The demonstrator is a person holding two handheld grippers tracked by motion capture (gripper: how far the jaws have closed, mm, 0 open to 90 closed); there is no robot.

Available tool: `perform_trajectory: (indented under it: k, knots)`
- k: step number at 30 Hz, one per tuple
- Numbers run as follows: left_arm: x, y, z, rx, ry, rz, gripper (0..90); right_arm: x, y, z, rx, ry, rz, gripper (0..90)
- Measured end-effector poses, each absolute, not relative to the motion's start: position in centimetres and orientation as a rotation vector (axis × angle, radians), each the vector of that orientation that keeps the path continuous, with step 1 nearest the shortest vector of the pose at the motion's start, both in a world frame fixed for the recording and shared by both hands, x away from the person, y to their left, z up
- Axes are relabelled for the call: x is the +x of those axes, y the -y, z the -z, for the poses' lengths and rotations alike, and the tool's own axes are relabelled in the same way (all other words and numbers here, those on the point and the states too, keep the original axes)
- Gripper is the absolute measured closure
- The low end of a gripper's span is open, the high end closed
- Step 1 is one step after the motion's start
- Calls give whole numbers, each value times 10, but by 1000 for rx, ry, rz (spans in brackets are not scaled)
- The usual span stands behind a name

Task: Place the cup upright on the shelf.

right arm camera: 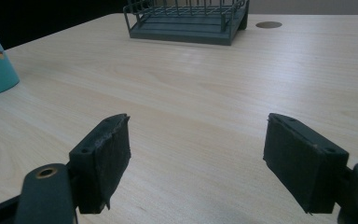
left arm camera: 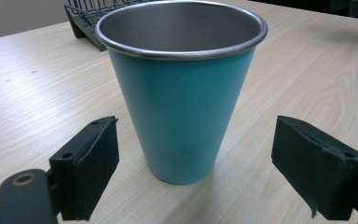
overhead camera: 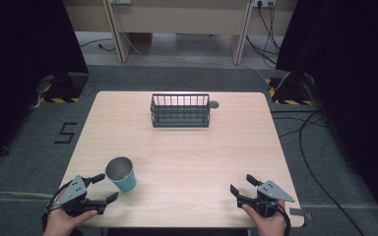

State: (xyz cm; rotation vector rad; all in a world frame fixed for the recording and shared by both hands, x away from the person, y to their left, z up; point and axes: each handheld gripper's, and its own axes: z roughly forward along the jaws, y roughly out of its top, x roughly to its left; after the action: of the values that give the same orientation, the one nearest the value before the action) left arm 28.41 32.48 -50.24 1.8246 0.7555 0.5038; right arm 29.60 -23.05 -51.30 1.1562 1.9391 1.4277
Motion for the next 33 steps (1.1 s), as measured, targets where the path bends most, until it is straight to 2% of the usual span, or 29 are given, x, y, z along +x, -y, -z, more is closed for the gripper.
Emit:
perform_trajectory:
  k: [13,19,25,33]
  knots:
    - [291,-321,502,1797,-744,-508,143,297,230,513,1161,-1942,-1424,233]
    - [295,-319,503,1757,-768,-448,142,298,231,513,1180,-1938,-1436,233]
    - [301,-314,500,1794,-756,-509,142,299,232,513,1184,-1937,-1444,234]
    - [313,-309,497,1786,-739,-510,141,300,231,513,1204,-1940,-1449,237]
